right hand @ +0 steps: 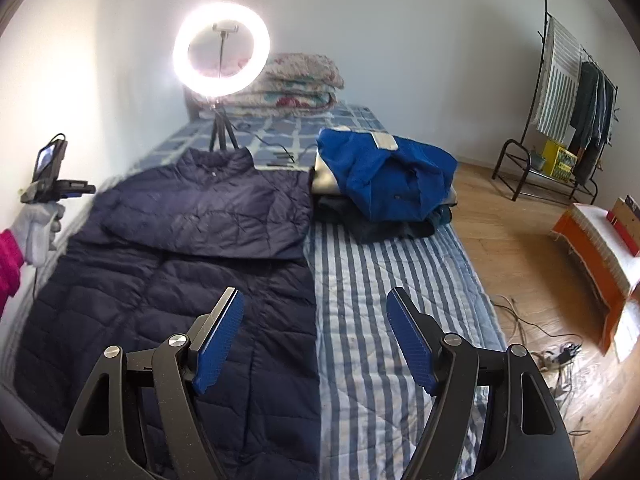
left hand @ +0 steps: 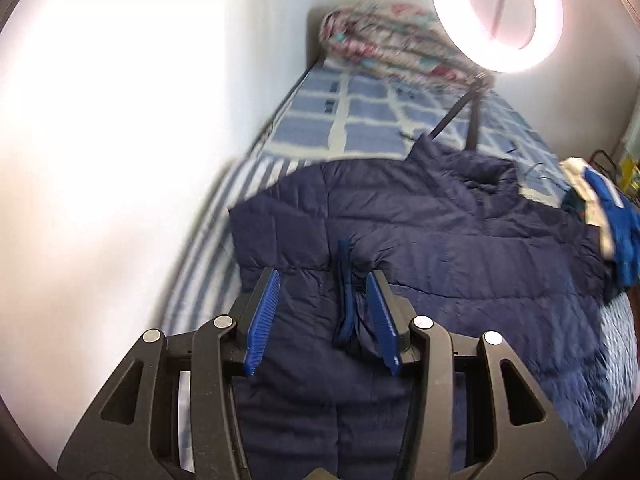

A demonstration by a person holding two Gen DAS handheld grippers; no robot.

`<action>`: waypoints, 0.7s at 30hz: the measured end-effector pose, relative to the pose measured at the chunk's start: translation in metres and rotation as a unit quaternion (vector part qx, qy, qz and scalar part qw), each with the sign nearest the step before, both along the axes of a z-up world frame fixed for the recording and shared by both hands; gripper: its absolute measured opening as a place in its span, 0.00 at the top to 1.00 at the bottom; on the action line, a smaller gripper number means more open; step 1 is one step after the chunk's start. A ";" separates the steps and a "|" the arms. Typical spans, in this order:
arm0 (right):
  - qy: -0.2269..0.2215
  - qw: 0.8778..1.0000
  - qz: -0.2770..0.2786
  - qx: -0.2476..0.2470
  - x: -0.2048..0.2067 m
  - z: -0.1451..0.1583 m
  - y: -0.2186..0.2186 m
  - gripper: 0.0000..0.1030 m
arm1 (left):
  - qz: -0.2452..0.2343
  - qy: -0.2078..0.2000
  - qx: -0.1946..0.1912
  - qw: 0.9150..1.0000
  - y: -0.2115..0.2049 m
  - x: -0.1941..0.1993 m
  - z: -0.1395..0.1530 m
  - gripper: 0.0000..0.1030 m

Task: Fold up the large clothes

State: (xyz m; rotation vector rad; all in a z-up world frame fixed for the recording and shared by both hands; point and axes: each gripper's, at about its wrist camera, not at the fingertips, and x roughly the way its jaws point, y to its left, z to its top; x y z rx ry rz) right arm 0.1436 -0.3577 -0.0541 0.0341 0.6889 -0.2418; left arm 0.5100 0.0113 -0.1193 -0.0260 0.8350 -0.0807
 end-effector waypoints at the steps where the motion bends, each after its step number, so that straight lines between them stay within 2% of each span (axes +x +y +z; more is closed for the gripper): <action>1: -0.007 1.000 0.001 -0.003 -0.002 0.001 0.000 0.28 | -0.006 -0.007 -0.001 1.000 0.003 -0.011 0.013 0.52; 3: -0.014 1.000 0.007 -0.015 -0.005 0.003 0.001 0.28 | -0.014 -0.022 -0.003 1.000 0.009 -0.027 0.035 0.42; 7: -0.026 0.999 0.017 -0.030 -0.011 0.002 0.002 0.28 | -0.023 -0.044 -0.009 0.999 0.024 -0.072 0.074 0.40; 12: -0.050 0.998 0.032 0.005 -0.021 -0.002 -0.010 0.28 | -0.039 -0.056 -0.013 0.998 0.040 -0.133 0.100 0.29; 17: -0.057 0.997 0.044 0.030 -0.030 -0.009 -0.019 0.28 | -0.049 -0.041 -0.024 0.998 0.060 -0.192 0.102 0.29; 21: -0.036 0.997 0.058 0.035 -0.037 -0.023 -0.021 0.28 | -0.056 -0.007 -0.036 0.998 0.076 -0.235 0.082 0.29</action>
